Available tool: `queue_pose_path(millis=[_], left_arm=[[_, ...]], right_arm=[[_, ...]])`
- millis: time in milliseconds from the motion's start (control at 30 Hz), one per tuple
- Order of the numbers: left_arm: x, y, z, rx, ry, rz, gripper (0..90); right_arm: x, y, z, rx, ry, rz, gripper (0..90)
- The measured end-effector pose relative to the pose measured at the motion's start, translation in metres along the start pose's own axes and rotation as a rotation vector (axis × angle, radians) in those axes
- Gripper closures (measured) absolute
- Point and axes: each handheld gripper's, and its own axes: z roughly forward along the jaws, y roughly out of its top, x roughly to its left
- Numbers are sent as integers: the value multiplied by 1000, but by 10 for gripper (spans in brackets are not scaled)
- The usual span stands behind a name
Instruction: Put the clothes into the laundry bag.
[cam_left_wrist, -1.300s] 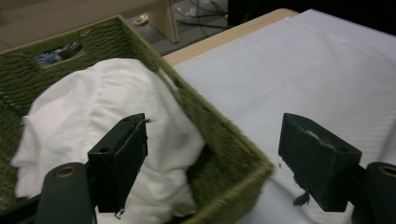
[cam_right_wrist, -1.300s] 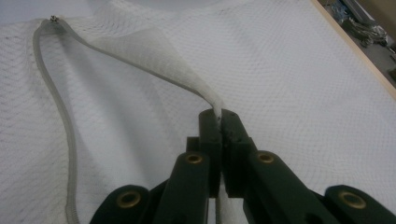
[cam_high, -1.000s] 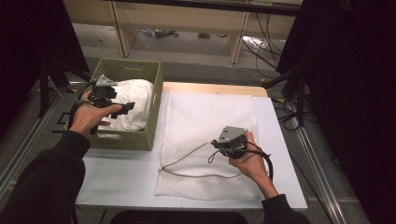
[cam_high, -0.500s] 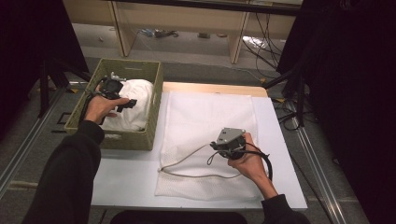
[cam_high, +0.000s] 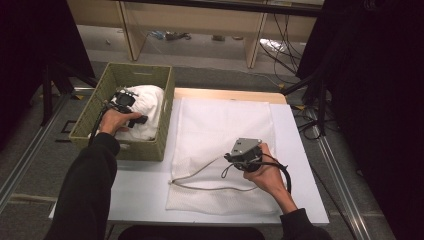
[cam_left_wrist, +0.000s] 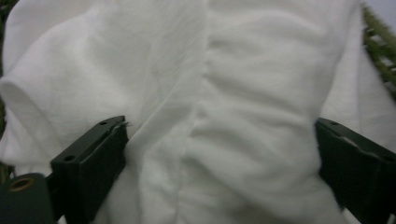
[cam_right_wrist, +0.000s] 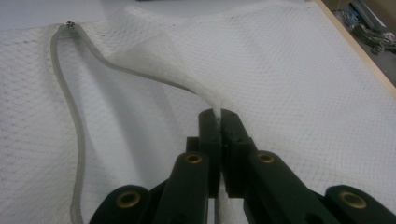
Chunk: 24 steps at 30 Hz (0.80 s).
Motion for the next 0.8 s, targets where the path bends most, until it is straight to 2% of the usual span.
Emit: queue_pose_path(millis=[33, 67, 100, 133, 167, 200, 233, 267, 300, 400, 433, 500, 533, 600, 667, 700, 767, 800], left_arm=[[-1, -1, 4, 20, -22, -16, 0], [-4, -3, 9, 40, -70, -8, 0], [-6, -3, 12, 54, -93, 14, 0], [-8, -3, 15, 74, -88, 59, 0], [-8, -3, 18, 81, -77, 73, 0], [-8, -2, 21, 77, -63, 48, 0], [-6, -3, 23, 77, -60, 47, 0], [-5, -3, 24, 80, -62, 31, 0], [-3, -3, 24, 82, -58, 22, 35], [2, -1, 18, 91, -9, -27, 382], [5, -1, 16, 93, 9, -24, 446], [6, -1, 16, 97, 37, -13, 478], [6, -1, 17, 97, 33, -10, 472], [6, -4, 20, 97, 12, -23, 380], [6, -5, 22, 105, 1, -16, 210], [7, -7, 27, 148, -10, -27, 106], [9, -10, 34, 156, 19, -41, 4], [9, -11, 37, 160, 17, -38, 0]], right_arm=[[0, 0, 0, -2, -1, 1, 893], [0, 0, 0, 0, 1, 0, 893], [1, 0, 0, 5, 4, 5, 893], [2, 0, 1, 0, -5, 17, 893], [1, 0, 1, -2, 1, -7, 893], [2, 0, 1, 0, 1, -5, 893], [2, 0, 0, -1, -3, 13, 893], [2, 0, 0, -5, -2, 10, 893], [0, 0, 0, 0, 7, -5, 893], [1, 0, 0, -7, 0, -6, 893], [1, -1, 1, -6, 0, -5, 893], [0, 0, 0, -1, 6, 0, 893], [1, -1, 0, -9, -5, 8, 893], [1, -1, -1, -5, -5, 12, 893], [1, -1, -1, -5, -5, 13, 893], [0, -1, 0, -8, -1, 1, 893], [0, -1, 0, 1, 5, -8, 893], [0, -1, 0, 3, 8, -7, 892]])
